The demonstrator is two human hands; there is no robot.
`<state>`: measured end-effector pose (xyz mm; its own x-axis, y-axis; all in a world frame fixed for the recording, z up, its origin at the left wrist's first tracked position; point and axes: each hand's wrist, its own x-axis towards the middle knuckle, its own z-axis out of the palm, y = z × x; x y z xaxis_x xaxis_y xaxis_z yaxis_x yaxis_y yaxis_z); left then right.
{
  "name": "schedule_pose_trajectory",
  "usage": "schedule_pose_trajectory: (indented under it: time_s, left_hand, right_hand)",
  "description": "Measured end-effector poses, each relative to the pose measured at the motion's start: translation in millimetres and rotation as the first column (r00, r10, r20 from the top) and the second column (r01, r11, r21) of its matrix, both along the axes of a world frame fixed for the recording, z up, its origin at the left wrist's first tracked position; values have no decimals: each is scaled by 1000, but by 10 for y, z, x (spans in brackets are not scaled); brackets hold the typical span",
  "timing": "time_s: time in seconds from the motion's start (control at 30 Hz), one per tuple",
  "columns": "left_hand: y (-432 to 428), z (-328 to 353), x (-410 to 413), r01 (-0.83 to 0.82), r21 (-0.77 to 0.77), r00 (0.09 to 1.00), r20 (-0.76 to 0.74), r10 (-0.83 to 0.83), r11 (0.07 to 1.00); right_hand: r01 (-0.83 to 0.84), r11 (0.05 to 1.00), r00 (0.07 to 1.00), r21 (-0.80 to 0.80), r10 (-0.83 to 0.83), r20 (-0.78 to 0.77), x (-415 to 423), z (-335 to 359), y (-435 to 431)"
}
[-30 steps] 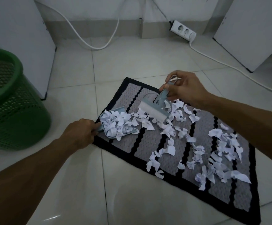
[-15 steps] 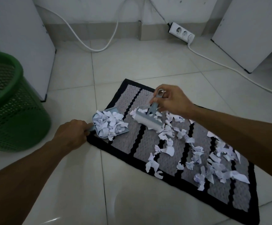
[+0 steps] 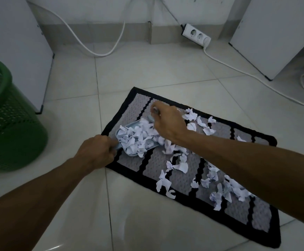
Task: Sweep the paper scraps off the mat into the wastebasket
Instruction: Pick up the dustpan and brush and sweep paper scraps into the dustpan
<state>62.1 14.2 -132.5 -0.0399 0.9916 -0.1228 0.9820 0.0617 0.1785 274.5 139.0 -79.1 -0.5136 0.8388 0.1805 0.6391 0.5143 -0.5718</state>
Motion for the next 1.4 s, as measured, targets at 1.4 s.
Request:
schedule_pose_trajectory:
  time_s: [1.4]
  left_hand:
    - [-169,578,-97,-227,179,963,188,193,957]
  right_hand:
    - [168,984,943,54,-144,-301,31,738,333]
